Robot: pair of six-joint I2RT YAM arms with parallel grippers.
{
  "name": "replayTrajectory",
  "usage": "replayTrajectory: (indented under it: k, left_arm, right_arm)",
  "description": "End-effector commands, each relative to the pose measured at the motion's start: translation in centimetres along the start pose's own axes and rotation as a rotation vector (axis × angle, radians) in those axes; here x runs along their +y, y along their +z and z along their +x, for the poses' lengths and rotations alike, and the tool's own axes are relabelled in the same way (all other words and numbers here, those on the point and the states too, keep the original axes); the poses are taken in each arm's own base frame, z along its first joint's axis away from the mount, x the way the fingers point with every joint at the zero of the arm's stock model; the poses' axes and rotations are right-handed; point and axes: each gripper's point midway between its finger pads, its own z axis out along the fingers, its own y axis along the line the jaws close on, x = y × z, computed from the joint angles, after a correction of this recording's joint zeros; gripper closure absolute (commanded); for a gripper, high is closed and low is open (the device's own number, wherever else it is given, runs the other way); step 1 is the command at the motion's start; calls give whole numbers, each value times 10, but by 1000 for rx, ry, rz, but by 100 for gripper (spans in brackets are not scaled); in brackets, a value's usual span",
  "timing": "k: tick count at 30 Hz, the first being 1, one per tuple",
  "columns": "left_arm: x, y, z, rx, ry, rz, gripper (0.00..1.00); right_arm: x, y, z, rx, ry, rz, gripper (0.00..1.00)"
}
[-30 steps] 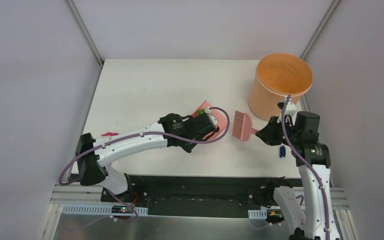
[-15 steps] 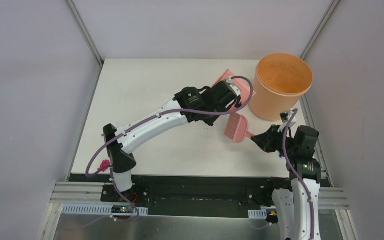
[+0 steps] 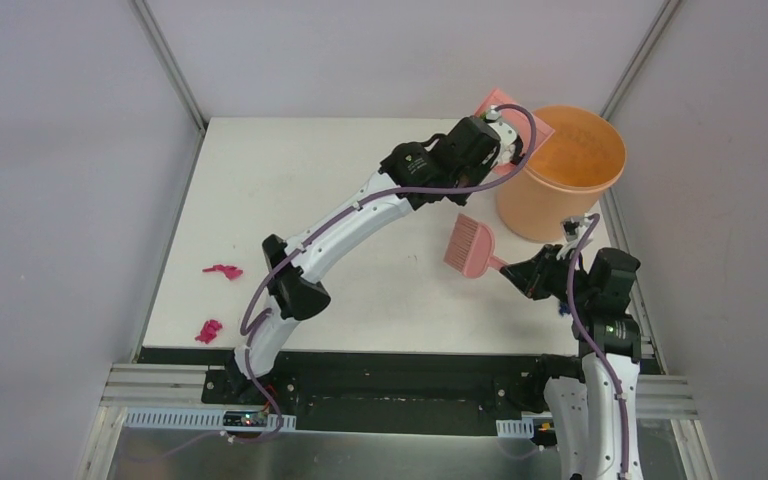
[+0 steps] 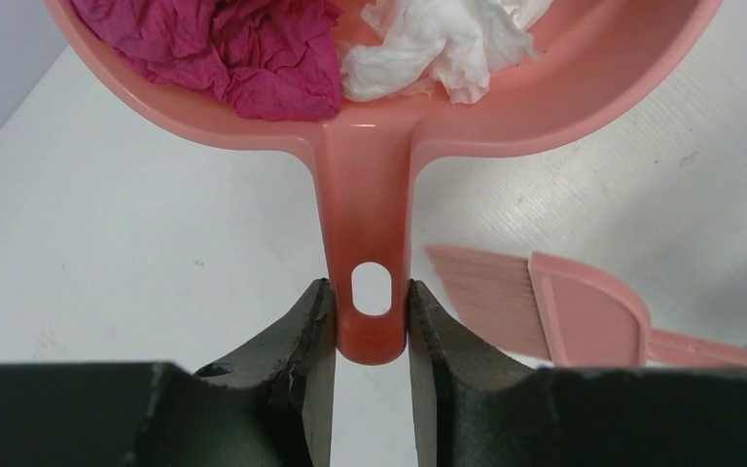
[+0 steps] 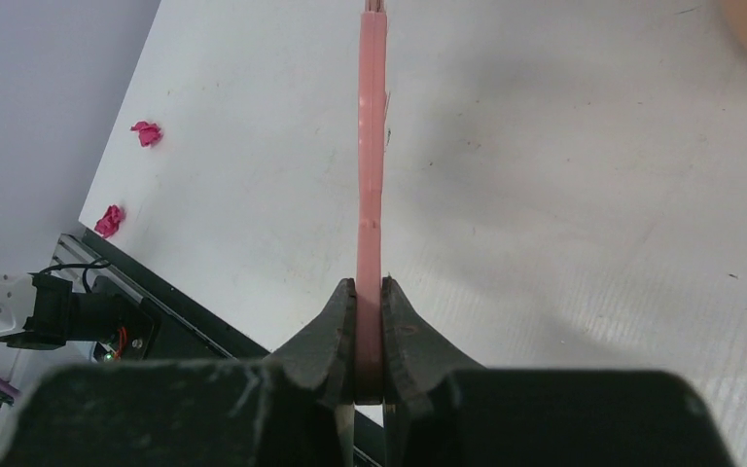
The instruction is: Sweep away the paper scraps from the table
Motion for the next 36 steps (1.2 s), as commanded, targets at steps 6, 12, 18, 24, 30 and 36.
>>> replayTrajectory:
  k: [6, 12, 18, 24, 30, 36]
  left_arm:
    - [22, 34, -61, -236, -91, -38, 100]
    - [31, 58, -84, -337, -106, -81, 100]
    - [43, 80, -106, -440, -61, -173, 100]
    - [56, 88, -117, -500, -18, -272, 100]
    - [55, 95, -120, -510, 136, -363, 100]
    - [58, 96, -113, -438, 364, -507, 100]
  right_arm:
    - [12, 1, -12, -35, -37, -76, 100]
    - [14, -1, -13, -45, -48, -79, 100]
    - [14, -1, -13, -46, -47, -80, 100]
    - [14, -2, -13, -52, -48, -78, 100]
    - [14, -2, -14, -55, -48, -78, 100]
    - [11, 0, -14, -48, -36, -71, 100]
